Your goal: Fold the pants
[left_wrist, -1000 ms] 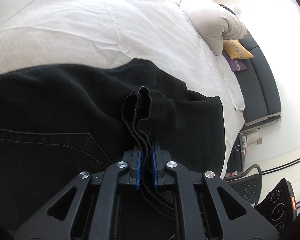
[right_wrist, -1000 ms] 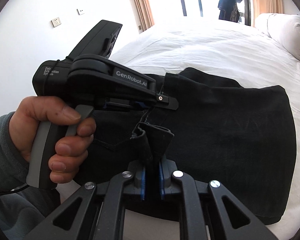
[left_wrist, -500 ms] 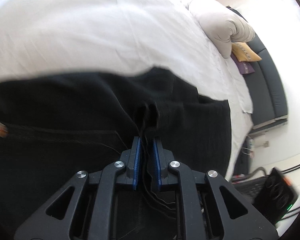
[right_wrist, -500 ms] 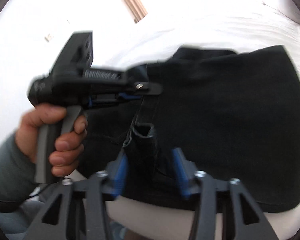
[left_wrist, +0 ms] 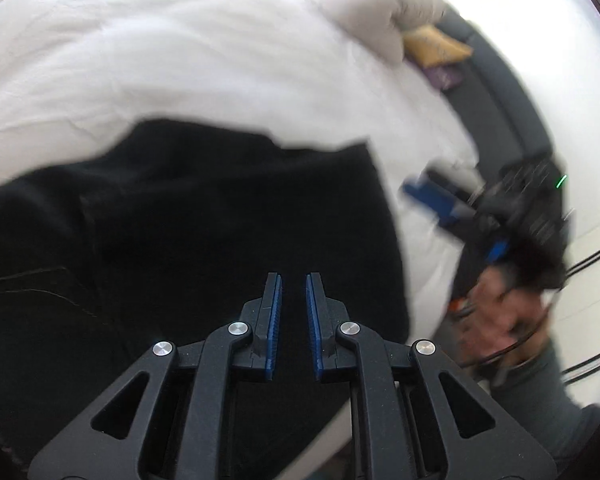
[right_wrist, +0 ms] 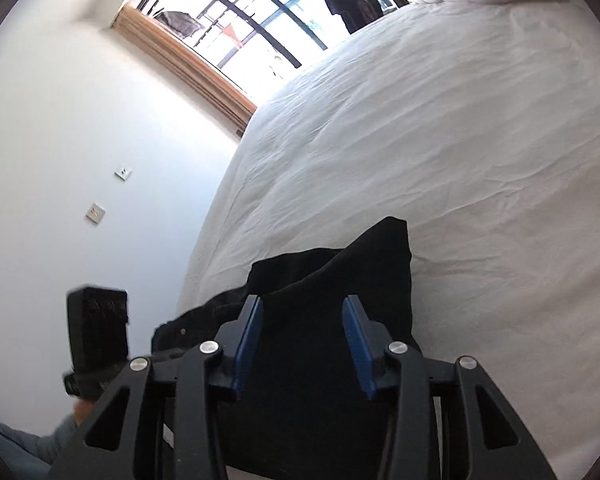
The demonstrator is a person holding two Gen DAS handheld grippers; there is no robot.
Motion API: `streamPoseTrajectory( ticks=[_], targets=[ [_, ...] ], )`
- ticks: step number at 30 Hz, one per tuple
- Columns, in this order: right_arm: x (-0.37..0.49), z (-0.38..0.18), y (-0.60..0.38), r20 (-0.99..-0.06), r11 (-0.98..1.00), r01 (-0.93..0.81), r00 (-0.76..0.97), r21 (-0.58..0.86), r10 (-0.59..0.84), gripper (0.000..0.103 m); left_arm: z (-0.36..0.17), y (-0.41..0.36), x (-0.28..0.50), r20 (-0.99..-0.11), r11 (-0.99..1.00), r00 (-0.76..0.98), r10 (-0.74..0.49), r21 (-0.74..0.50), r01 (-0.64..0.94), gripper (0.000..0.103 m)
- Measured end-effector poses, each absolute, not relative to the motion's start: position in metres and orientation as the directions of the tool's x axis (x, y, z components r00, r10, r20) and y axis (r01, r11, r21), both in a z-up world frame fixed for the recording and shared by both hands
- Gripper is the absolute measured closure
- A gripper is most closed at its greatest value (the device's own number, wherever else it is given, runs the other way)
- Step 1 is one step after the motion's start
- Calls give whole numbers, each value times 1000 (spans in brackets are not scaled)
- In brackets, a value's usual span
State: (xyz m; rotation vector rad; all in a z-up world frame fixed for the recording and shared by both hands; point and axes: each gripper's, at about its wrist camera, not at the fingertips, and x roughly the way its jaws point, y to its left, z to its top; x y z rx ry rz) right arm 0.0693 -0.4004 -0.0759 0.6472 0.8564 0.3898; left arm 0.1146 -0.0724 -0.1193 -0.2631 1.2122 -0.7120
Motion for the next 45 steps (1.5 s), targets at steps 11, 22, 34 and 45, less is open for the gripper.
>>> streamPoseTrajectory(
  ticks=[11,22,34,45],
  targets=[
    [83,-165,-419,-690,757,78,481,648,541,103,-153,-51,119,-762,761,128,-635,-590,269,91],
    [118,-122,-421,-590,707,-33,525,706,613,70,-162,-53,116,-762,764,130,-635,-592,257,91],
    [97,-128,-424,-593,674,52,529,737,607,74,-164,-38,116,-727,734,127,-675,-642,222,91],
    [44,-129,-429,-591,631,134,539,764,600,73,-159,-35,106,-744,755,149,-651,-614,231,91]
  ],
)
